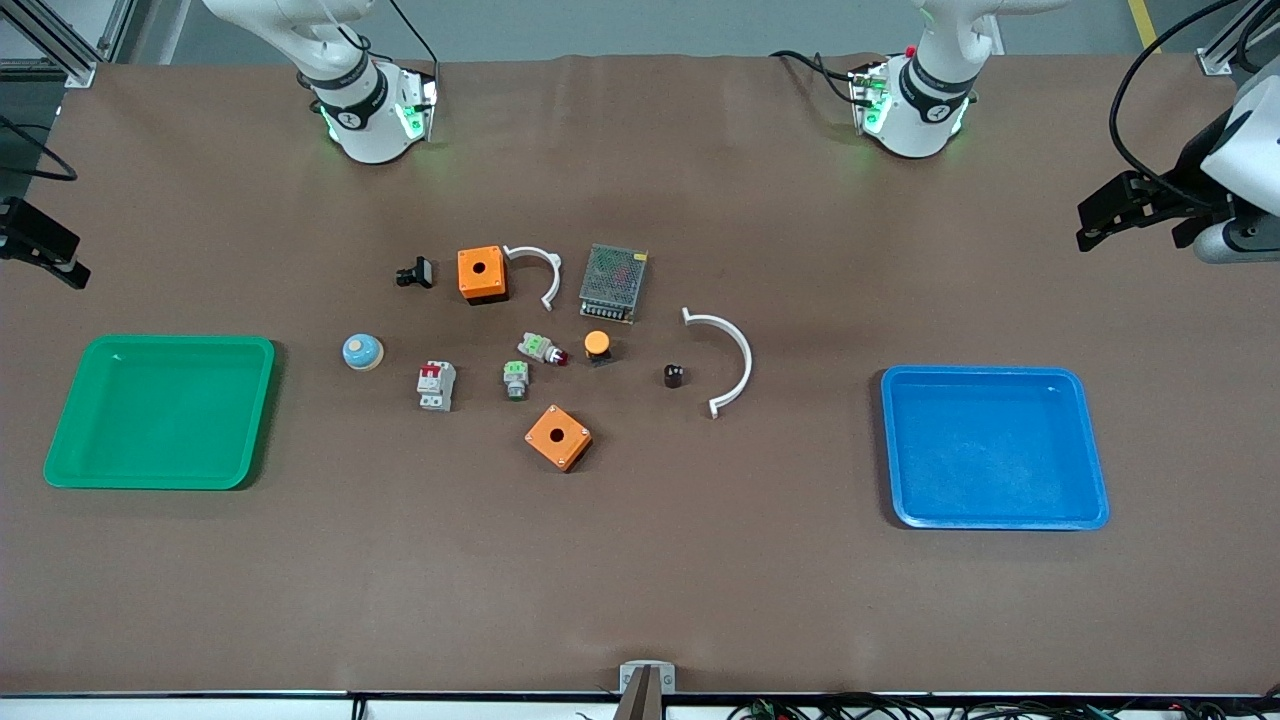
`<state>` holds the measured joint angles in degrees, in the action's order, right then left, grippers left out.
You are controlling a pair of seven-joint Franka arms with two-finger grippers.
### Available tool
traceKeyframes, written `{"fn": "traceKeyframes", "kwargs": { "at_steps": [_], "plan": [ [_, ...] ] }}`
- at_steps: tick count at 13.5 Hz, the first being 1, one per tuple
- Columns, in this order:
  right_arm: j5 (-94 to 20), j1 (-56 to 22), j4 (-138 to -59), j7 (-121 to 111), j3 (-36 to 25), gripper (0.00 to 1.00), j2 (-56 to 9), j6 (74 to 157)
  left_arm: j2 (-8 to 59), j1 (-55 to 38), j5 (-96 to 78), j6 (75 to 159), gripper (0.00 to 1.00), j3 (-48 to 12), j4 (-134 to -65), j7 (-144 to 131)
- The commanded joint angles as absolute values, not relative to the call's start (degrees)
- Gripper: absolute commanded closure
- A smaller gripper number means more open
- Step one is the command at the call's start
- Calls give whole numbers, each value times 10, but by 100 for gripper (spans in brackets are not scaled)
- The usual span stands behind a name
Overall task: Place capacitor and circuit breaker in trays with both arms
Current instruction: 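Reach the right gripper to the breaker while the left gripper reaches the capacitor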
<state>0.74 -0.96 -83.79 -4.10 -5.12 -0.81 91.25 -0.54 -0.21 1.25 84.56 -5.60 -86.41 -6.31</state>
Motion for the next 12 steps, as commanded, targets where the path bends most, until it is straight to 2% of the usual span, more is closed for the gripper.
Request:
{"fn": "traceKeyframes", "kwargs": {
  "at_steps": [1, 5, 9, 12],
  "plan": [
    [14, -10, -821, -40, -49, 0, -17, 904, -2, -4, 19, 836, 0, -57, -853, -62],
    [13, -10, -821, -40, -49, 0, -17, 904, 13, -6, 19, 837, 0, -57, -848, -69],
    [9, -11, -822, -40, -48, 0, -25, 906, 89, -59, 18, 848, 0, -62, -828, -85],
    [14, -48, -824, -39, -48, 0, -48, 900, 146, -123, 18, 901, 0, -62, -822, -196]
  ]
}}
